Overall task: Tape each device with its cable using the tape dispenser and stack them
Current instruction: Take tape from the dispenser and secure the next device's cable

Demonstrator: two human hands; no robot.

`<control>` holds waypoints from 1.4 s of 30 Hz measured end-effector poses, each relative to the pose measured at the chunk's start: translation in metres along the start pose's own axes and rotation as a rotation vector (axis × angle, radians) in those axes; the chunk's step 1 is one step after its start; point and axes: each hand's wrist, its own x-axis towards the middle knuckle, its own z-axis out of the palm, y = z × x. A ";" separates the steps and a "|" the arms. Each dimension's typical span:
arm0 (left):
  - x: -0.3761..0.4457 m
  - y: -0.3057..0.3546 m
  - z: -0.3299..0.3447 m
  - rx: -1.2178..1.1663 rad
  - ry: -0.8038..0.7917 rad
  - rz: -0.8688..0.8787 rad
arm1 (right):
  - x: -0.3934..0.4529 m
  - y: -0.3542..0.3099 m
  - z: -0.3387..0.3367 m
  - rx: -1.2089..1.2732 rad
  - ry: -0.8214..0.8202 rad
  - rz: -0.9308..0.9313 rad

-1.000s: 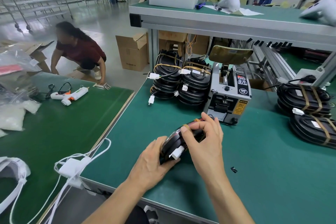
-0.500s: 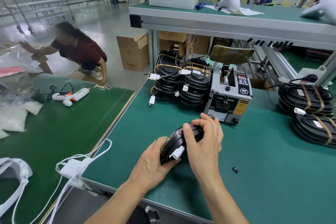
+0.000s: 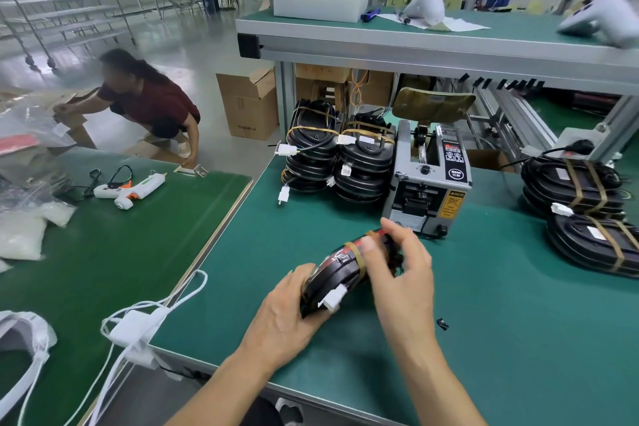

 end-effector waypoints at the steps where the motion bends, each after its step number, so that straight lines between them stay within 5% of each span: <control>1: 0.000 0.000 0.000 0.006 0.001 0.006 | 0.006 0.003 -0.006 0.084 0.088 0.036; 5: 0.001 -0.004 -0.001 0.024 -0.007 0.008 | 0.045 0.024 -0.028 0.134 0.326 0.205; 14: 0.001 -0.005 0.000 0.007 -0.004 0.013 | 0.116 0.035 -0.022 0.001 0.335 0.304; 30: 0.001 -0.008 0.002 0.015 0.001 0.006 | 0.141 0.026 -0.003 0.343 0.454 0.495; 42: 0.002 -0.009 0.003 0.010 -0.006 0.004 | 0.132 0.026 -0.001 0.372 0.468 0.455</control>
